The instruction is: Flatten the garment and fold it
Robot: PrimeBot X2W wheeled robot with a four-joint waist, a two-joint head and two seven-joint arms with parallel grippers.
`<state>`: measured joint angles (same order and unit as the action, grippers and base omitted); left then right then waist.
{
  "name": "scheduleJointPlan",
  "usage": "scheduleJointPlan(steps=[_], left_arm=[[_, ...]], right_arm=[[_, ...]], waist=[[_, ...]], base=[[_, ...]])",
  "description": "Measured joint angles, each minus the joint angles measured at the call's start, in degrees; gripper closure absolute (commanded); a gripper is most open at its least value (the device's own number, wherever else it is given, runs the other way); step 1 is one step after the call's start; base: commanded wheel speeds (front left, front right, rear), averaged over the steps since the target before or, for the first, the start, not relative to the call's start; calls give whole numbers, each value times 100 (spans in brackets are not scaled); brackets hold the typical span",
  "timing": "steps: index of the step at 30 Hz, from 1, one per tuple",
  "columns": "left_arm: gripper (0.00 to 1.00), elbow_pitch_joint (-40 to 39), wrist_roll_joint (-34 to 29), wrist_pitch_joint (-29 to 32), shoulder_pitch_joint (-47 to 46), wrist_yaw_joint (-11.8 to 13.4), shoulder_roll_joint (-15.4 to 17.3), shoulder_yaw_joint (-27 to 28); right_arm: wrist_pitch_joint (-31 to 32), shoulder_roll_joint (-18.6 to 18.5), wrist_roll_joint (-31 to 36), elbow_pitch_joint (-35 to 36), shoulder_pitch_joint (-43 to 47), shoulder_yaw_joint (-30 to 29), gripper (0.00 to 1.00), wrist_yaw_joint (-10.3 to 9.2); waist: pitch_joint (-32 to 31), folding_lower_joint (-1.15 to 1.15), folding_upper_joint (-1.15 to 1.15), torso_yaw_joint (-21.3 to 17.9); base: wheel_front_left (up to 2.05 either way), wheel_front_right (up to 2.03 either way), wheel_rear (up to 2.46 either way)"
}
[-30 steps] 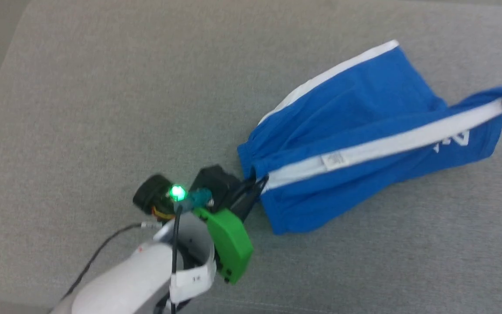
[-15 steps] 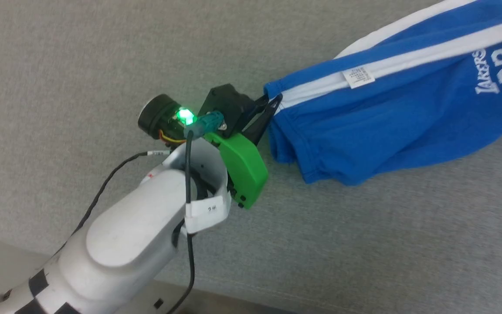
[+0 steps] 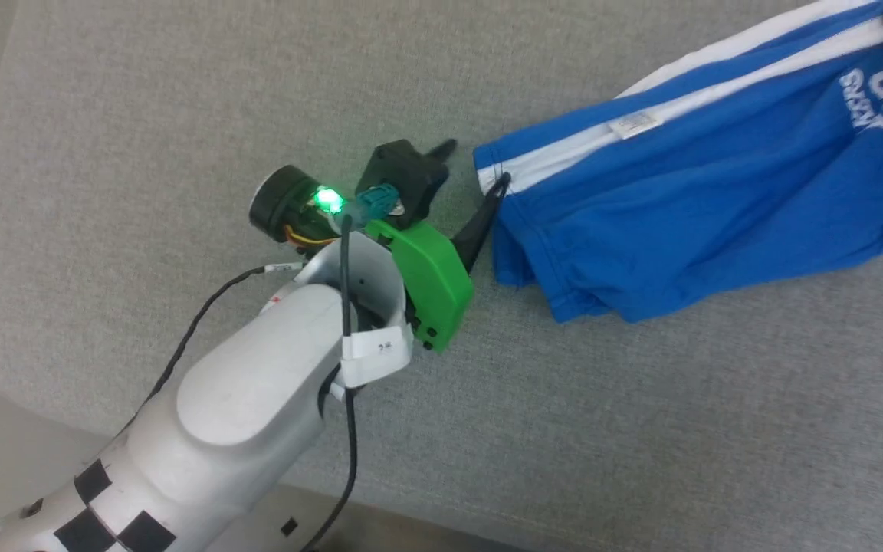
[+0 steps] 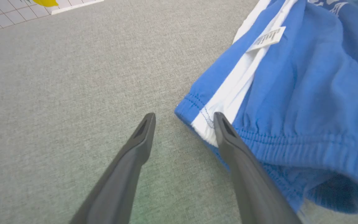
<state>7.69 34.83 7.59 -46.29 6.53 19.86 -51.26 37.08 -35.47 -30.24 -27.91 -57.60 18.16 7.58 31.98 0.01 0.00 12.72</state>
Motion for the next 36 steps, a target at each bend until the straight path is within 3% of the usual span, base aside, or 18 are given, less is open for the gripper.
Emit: scheduleJointPlan(steps=[4,15,21,28,36], left_arm=[[0,125,78,-102,118,35,52,96],[0,151,538,-1018,1134,717,479,881],[0,-103,582,-1619,1814,1025,812,1150],[0,-436,148,-2080,2534,1313,1117,1074],[0,-827,-506,-2207,3125,1507,1101,999]], right_arm=[[-492,21,-223,-55,34,179,0,0],[-2323,-503,-976,517,1140,572,0,1],[-3009,-535,-1077,612,1925,454,0,0],[-2993,-171,-1004,337,2726,3,0,0],[-2315,315,-520,16,2976,-686,0,0]], waist=[[-298,0,0,-74],[-1348,-1,0,-266],[-1880,-1,0,-353],[-2341,-1,0,-393],[-2364,-1,0,-200]], base=[[0,0,0],[0,0,0],[0,0,0],[0,0,0],[0,0,0]])
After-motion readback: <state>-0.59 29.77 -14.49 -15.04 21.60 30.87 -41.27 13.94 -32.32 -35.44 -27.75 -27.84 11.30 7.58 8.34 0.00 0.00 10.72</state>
